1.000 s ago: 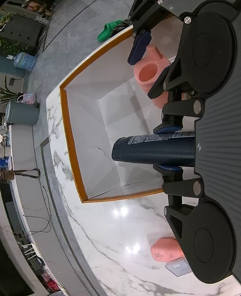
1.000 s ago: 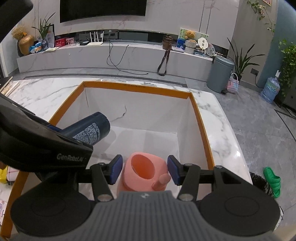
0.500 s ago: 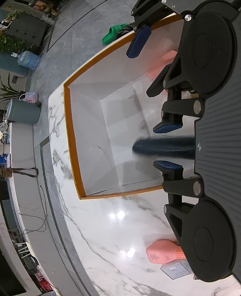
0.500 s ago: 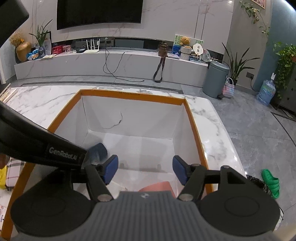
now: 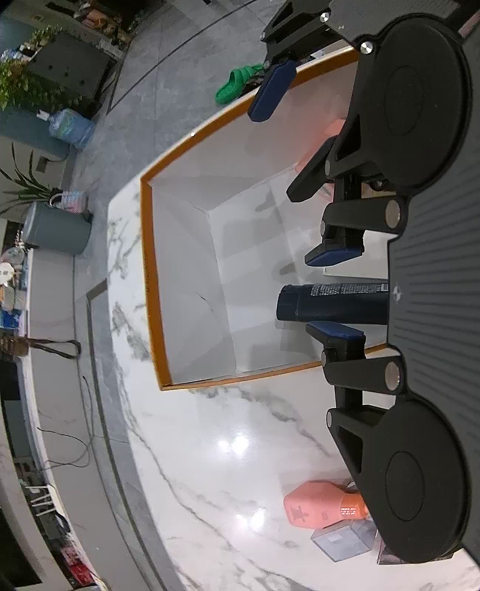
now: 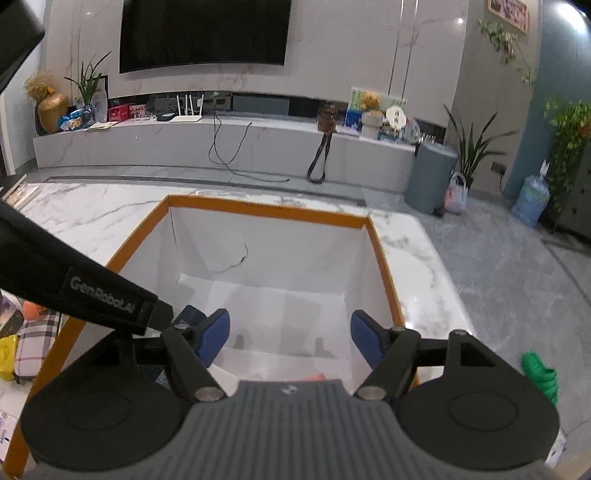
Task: Organize rigid objects
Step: 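Withdraw both tools from the orange box and move left tool toward the white tube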
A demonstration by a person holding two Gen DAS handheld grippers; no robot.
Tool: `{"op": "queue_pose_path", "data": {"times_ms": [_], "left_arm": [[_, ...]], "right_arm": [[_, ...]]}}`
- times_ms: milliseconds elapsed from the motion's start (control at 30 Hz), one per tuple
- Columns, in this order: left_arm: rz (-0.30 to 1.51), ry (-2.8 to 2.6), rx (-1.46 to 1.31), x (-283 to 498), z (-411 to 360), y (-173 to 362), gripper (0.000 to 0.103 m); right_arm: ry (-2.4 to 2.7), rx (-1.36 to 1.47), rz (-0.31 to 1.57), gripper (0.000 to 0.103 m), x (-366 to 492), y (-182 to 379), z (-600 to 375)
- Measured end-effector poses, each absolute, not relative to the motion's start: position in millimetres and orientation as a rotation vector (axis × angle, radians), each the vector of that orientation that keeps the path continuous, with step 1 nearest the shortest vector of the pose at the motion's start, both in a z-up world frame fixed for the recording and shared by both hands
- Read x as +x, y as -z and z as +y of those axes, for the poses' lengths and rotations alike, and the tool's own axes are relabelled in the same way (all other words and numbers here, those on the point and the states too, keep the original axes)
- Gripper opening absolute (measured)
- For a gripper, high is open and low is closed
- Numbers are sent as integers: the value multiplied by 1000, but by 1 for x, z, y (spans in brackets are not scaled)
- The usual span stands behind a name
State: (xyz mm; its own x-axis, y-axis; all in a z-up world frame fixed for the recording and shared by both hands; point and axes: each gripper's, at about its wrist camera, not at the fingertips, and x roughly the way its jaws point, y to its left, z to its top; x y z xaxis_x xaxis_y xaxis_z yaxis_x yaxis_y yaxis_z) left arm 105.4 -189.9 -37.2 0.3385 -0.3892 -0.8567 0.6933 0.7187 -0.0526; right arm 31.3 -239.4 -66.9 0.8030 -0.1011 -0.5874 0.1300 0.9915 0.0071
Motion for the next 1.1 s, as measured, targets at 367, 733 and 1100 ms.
{"op": "queue_pose_path", "data": {"times_ms": [367, 733, 1100], "left_arm": [[887, 741, 360, 87, -147, 4, 47], [824, 668, 287, 77, -54, -16, 48], [952, 527, 160, 77, 32, 2, 48]], "right_arm": [[79, 59, 546, 72, 5, 39, -219], [-117, 73, 496, 75, -21, 14, -153], [-271, 10, 590, 57, -38, 26, -76]]}}
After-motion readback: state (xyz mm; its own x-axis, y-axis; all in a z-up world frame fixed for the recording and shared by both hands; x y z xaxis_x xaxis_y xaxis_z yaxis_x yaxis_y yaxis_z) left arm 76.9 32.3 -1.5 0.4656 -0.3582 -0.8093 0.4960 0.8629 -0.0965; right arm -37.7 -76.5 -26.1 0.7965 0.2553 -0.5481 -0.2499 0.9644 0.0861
